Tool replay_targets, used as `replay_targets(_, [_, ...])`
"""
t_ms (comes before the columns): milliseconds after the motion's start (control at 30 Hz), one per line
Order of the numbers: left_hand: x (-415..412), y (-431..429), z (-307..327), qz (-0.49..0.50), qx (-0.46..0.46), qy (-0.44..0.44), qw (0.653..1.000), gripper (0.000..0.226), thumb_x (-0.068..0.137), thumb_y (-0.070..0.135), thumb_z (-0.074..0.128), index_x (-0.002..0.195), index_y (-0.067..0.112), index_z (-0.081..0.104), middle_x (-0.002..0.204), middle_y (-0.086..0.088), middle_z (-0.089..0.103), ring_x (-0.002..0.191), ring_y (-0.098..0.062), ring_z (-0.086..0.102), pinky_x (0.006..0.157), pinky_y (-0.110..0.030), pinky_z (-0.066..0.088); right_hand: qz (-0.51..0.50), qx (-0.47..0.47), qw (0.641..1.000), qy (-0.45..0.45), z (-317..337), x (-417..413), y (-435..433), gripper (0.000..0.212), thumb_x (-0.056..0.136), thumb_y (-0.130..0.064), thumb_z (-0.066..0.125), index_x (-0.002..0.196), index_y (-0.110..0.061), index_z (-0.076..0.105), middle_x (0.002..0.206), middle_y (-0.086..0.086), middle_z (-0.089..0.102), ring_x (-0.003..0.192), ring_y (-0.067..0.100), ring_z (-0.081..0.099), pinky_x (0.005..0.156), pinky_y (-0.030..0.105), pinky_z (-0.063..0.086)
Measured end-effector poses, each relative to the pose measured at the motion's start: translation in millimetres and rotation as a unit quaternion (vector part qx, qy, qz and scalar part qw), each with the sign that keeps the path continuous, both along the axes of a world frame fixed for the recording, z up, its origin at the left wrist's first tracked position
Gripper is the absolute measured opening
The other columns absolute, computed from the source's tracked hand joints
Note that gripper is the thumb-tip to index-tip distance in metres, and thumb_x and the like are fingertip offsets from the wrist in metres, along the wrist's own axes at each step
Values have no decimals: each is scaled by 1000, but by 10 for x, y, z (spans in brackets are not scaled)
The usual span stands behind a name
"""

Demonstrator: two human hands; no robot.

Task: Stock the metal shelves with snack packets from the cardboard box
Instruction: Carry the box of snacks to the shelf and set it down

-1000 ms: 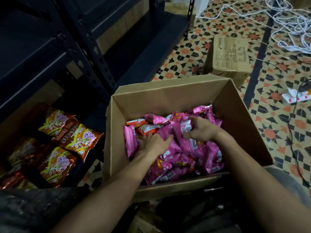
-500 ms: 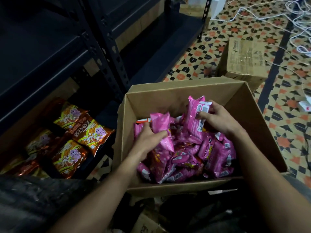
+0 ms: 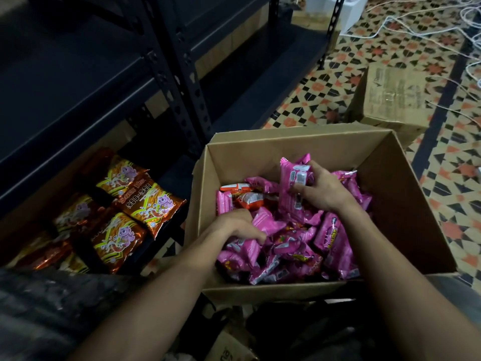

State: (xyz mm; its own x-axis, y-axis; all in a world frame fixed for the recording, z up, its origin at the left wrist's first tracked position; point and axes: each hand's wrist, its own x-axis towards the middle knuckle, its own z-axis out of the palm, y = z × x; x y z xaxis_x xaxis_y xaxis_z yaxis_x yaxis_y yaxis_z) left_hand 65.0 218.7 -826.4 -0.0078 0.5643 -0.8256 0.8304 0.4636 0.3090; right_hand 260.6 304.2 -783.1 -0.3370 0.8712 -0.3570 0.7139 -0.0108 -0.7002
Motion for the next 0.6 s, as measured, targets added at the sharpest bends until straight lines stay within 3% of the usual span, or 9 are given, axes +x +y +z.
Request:
replay_targets(100, [59, -47, -153, -14, 16, 13, 1000, 54, 81, 49, 71, 119, 13, 59, 119, -5, 57, 102, -19, 59, 87, -32, 51, 20, 3, 999, -27, -41, -43, -26, 55, 84, -28, 74, 134, -23, 52, 112, 12, 67, 100, 29, 66, 93, 45, 54])
replay_targets(167, [94, -77, -172, -17, 41, 14, 999, 55, 84, 48, 69, 124, 12, 55, 121, -4, 56, 104, -19, 58, 88, -31, 50, 31, 2, 999, -42, -63, -68, -45, 63, 80, -36, 75, 137, -28, 49, 115, 13, 65, 102, 31, 65, 93, 46, 54])
replay_targets(267, [167, -135, -168, 0, 95, 16, 995, 35, 86, 40, 71, 100, 12, 57, 107, -1, 53, 84, -12, 54, 73, -26, 45, 35, 8, 999, -35, -61, -87, -66, 58, 76, -40, 75, 130, -30, 55, 113, 12, 65, 100, 31, 67, 91, 47, 55])
replay_targets(400, [137, -332, 46, 67, 213, -4, 975, 31, 80, 32, 77, 98, 13, 60, 105, 5, 45, 90, -12, 48, 80, -30, 46, -10, 60, 998, 31, 196, -136, -149, 31, 84, -28, 72, 114, -28, 63, 102, 6, 71, 86, 23, 70, 77, 40, 59])
replay_targets(467, [18, -483, 266, 128, 268, -28, 955, 19, 77, 26, 76, 84, 16, 61, 106, 3, 49, 91, -10, 47, 85, -30, 46, -33, 65, 993, 92, 355, -192, -200, 32, 89, -25, 70, 119, -28, 62, 98, -4, 73, 77, 12, 72, 70, 34, 59])
replay_targets(533, [-105, -644, 539, 163, 318, -79, 931, 17, 77, 17, 75, 83, 3, 68, 100, -3, 56, 85, -11, 50, 78, -25, 43, -45, 74, 985, 151, 525, -296, -246, 33, 89, -21, 70, 120, -27, 62, 96, -11, 74, 75, 2, 71, 69, 25, 56])
replay_targets(600, [-223, -810, 840, 197, 352, -128, 906, 17, 77, 18, 78, 82, 3, 71, 97, -3, 63, 81, -14, 60, 75, -24, 46, -39, 86, 977, 192, 734, -469, -293, 29, 89, -17, 69, 116, -26, 63, 94, -12, 74, 75, -2, 70, 68, 20, 55])
